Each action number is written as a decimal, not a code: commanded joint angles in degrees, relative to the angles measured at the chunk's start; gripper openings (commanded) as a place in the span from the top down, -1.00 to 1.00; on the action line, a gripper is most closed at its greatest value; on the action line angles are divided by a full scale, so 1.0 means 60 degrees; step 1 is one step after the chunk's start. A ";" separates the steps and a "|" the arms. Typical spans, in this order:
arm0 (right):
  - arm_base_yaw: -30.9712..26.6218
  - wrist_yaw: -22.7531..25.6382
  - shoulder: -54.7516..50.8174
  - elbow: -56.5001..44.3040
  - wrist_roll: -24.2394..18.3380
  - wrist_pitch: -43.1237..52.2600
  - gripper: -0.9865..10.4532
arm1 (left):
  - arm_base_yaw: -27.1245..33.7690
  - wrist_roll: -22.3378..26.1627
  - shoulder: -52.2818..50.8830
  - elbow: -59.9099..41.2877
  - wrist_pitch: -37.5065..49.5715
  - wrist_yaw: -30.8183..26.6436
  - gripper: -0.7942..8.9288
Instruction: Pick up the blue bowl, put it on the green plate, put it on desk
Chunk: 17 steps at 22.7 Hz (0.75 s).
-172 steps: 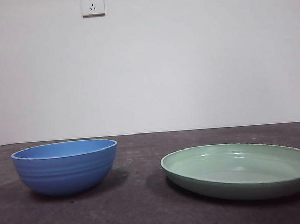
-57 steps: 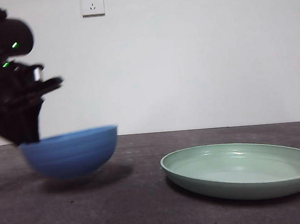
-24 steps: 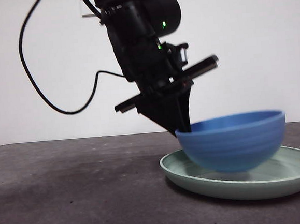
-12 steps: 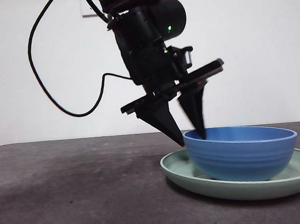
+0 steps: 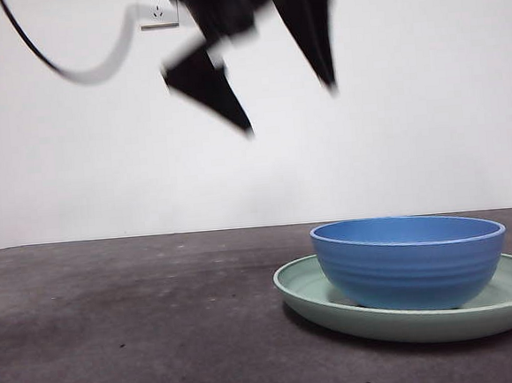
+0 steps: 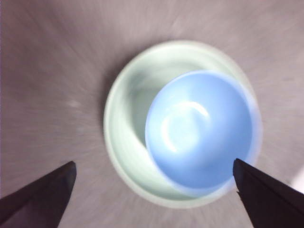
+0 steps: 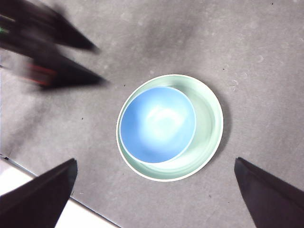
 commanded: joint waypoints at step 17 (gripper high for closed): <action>0.0022 -0.0004 0.0073 0.0189 -0.0004 -0.0393 -0.29 | 0.0882 0.2656 -0.5737 -0.1300 -0.2565 0.1541 -0.51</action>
